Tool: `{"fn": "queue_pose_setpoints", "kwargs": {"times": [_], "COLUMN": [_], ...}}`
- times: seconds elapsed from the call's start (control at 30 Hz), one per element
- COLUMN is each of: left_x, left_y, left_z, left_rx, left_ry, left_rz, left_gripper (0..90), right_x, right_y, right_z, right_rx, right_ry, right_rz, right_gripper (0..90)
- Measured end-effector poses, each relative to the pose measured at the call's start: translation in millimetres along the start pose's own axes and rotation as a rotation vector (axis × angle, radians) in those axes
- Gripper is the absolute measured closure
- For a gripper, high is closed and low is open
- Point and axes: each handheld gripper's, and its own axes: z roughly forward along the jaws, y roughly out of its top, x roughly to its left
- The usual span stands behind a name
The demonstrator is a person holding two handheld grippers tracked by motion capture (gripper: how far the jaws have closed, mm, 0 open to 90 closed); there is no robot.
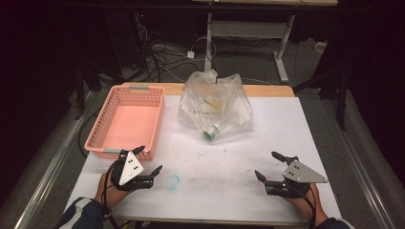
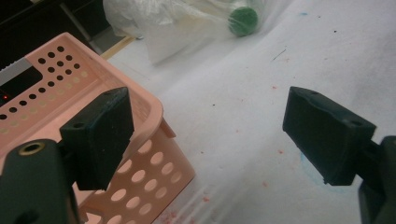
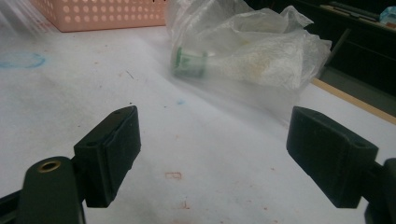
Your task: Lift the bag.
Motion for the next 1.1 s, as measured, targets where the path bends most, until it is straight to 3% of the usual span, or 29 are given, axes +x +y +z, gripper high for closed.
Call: {"fn": "queue_pose_setpoints", "kwargs": {"times": [1.1], "left_x": [0.6], "left_y": [2.2], "left_z": [1.3], "left_rx": [-0.005], "left_ry": [-0.007], "left_rz": [-0.002], "left_gripper": [16.1], "right_x": [4.9], "right_y": [2.0], "right_z": [0.5], "right_rx": [0.011], "right_ry": [0.009], "right_rz": [-0.02], "right_gripper": [18.3]}}
